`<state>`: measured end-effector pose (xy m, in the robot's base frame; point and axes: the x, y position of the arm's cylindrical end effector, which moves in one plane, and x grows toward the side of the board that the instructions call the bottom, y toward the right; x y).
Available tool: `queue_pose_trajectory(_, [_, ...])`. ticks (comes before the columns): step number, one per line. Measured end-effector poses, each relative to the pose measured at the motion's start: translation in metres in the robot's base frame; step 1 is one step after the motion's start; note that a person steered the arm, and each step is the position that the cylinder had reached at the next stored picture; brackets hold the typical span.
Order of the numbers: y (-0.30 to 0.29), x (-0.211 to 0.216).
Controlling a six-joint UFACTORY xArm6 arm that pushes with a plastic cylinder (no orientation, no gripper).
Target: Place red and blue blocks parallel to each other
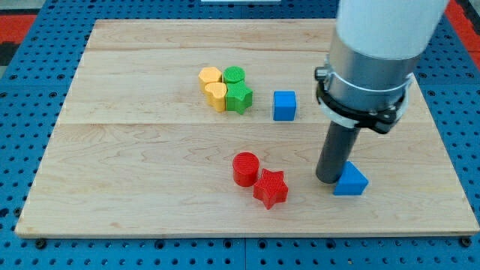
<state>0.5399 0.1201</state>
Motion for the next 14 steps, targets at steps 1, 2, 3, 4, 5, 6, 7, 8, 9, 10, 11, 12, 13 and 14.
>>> queue_pose_trajectory(1, [-0.016,-0.029])
queue_pose_trajectory(2, [-0.015,-0.1])
queue_pose_trajectory(3, [0.007,-0.159])
queue_pose_trajectory(4, [-0.047,-0.174])
queue_pose_trajectory(5, [-0.061,-0.121])
queue_pose_trajectory(6, [-0.074,-0.119])
queue_pose_trajectory(7, [-0.077,-0.087])
queue_pose_trajectory(8, [-0.111,-0.084])
queue_pose_trajectory(9, [-0.108,-0.077])
queue_pose_trajectory(10, [-0.084,-0.069])
queue_pose_trajectory(11, [-0.124,-0.06])
queue_pose_trajectory(12, [-0.062,-0.044])
queue_pose_trajectory(13, [-0.033,-0.058])
queue_pose_trajectory(14, [-0.026,-0.073])
